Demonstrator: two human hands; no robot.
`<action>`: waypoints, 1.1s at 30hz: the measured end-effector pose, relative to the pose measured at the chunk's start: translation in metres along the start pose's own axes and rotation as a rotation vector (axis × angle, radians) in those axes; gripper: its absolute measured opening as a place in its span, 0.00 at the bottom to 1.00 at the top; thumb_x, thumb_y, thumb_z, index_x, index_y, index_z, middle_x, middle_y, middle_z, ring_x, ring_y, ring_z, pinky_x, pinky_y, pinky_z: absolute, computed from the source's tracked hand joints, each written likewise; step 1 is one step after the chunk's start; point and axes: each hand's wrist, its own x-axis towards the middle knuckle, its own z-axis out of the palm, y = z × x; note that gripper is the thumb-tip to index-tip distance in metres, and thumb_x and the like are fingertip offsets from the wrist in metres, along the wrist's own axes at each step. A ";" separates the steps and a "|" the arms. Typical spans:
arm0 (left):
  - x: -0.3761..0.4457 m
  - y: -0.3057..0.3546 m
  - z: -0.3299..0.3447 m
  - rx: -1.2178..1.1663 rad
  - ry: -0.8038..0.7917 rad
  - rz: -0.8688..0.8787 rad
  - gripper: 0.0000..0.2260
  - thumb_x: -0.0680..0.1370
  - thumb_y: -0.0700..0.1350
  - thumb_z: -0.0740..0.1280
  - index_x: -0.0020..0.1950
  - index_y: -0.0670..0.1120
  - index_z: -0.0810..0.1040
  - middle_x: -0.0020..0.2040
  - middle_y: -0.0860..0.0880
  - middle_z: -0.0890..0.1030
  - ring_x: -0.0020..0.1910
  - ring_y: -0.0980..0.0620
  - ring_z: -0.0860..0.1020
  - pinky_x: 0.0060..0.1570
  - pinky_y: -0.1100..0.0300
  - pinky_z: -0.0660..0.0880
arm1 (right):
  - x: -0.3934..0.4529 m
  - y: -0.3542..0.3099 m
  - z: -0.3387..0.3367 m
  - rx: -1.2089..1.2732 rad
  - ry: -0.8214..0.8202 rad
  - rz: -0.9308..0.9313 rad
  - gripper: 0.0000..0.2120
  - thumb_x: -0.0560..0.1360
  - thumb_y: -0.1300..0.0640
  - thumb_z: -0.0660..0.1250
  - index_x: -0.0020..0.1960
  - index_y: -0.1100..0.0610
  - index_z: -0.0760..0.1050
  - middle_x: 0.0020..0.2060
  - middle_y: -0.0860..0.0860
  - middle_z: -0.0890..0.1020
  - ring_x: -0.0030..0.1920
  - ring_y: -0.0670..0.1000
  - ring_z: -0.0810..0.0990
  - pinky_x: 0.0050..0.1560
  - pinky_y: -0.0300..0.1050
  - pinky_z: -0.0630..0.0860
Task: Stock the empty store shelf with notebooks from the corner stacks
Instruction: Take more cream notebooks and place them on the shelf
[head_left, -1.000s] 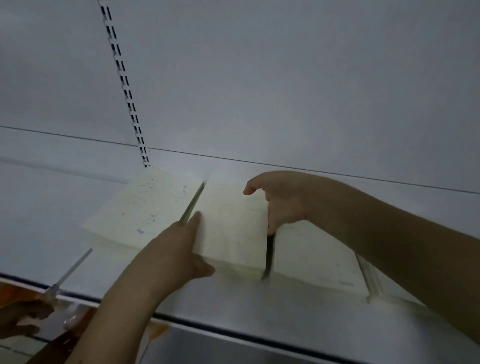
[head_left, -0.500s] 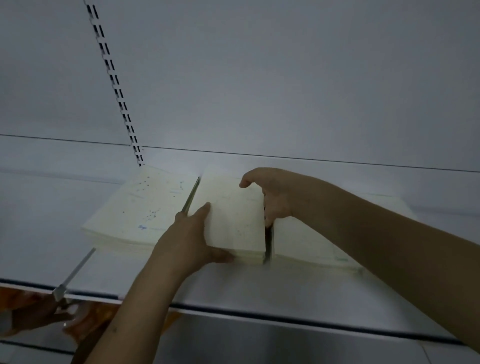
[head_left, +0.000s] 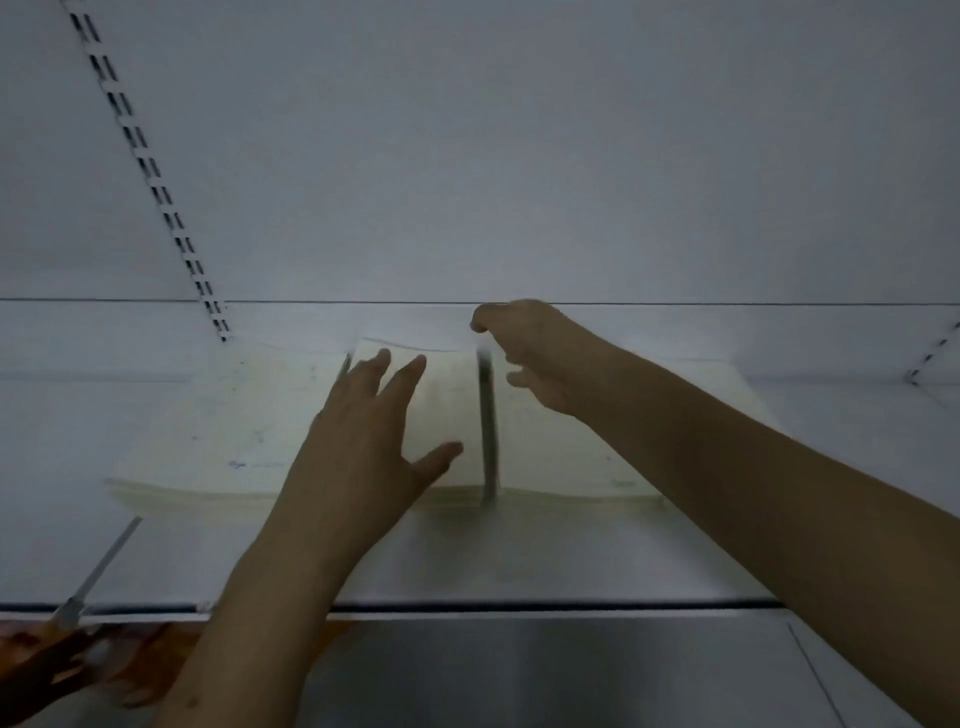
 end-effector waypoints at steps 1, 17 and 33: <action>0.004 0.012 0.002 -0.059 0.035 0.064 0.36 0.74 0.61 0.68 0.78 0.55 0.58 0.79 0.51 0.59 0.77 0.51 0.59 0.72 0.50 0.62 | -0.001 -0.002 -0.014 -0.007 0.053 -0.054 0.15 0.78 0.55 0.62 0.62 0.59 0.71 0.52 0.54 0.71 0.56 0.55 0.72 0.62 0.50 0.71; -0.020 0.331 0.156 -0.392 -0.153 0.705 0.24 0.80 0.55 0.63 0.75 0.55 0.64 0.69 0.58 0.70 0.64 0.62 0.70 0.59 0.71 0.64 | -0.162 0.113 -0.362 -0.469 0.849 -0.334 0.22 0.82 0.47 0.53 0.71 0.56 0.68 0.67 0.50 0.74 0.57 0.45 0.72 0.57 0.35 0.62; -0.067 0.654 0.306 -0.434 -0.293 0.958 0.29 0.79 0.55 0.63 0.78 0.52 0.58 0.74 0.52 0.66 0.71 0.55 0.64 0.68 0.61 0.64 | -0.327 0.258 -0.687 -0.577 1.189 -0.229 0.25 0.82 0.43 0.51 0.73 0.54 0.66 0.71 0.51 0.71 0.71 0.51 0.68 0.72 0.52 0.64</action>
